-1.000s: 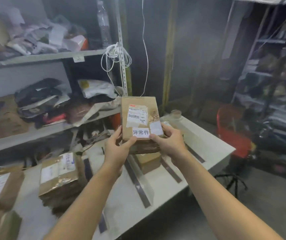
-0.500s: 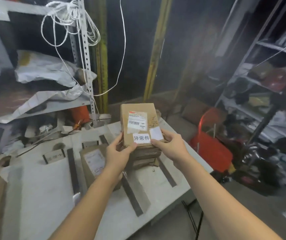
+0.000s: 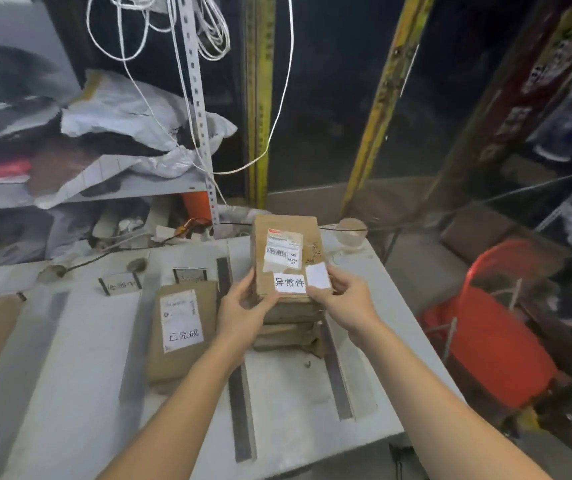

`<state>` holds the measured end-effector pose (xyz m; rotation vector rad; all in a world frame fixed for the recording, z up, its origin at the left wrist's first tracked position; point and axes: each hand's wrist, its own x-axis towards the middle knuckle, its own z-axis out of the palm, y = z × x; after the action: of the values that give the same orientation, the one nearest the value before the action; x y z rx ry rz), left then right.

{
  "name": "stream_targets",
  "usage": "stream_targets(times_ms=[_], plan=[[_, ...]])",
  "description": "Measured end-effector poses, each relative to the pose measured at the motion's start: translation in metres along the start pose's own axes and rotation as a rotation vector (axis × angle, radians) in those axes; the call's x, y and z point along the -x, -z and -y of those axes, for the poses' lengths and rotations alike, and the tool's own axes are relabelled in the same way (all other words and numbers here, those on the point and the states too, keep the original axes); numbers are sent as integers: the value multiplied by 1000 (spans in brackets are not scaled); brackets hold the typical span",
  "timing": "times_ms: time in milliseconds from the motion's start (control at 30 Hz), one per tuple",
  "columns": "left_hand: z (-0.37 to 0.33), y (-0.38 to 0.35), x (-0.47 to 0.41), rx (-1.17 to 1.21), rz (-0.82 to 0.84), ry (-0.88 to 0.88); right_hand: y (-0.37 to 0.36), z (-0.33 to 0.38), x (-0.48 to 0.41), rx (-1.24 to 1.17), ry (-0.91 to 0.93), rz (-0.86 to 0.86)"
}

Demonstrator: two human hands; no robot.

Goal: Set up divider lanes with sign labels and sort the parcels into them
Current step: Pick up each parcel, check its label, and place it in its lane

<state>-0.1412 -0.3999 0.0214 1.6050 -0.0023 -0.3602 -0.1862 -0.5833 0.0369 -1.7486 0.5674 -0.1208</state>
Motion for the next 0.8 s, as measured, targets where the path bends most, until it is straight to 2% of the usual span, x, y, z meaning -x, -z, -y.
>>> stream_targets(times_ms=[267, 433, 567, 800], plan=[[-10, -24, 9, -139, -142, 31, 30, -4, -7, 135, 58, 90], [-22, -20, 18, -307, -191, 0, 34, 6, -7, 339, 205, 62], [-39, 1, 28, -568, -270, -107, 27, 27, -4, 552, 415, 103], [-70, 92, 57, -1104, -366, -153, -33, 74, 15, 740, 683, 305]])
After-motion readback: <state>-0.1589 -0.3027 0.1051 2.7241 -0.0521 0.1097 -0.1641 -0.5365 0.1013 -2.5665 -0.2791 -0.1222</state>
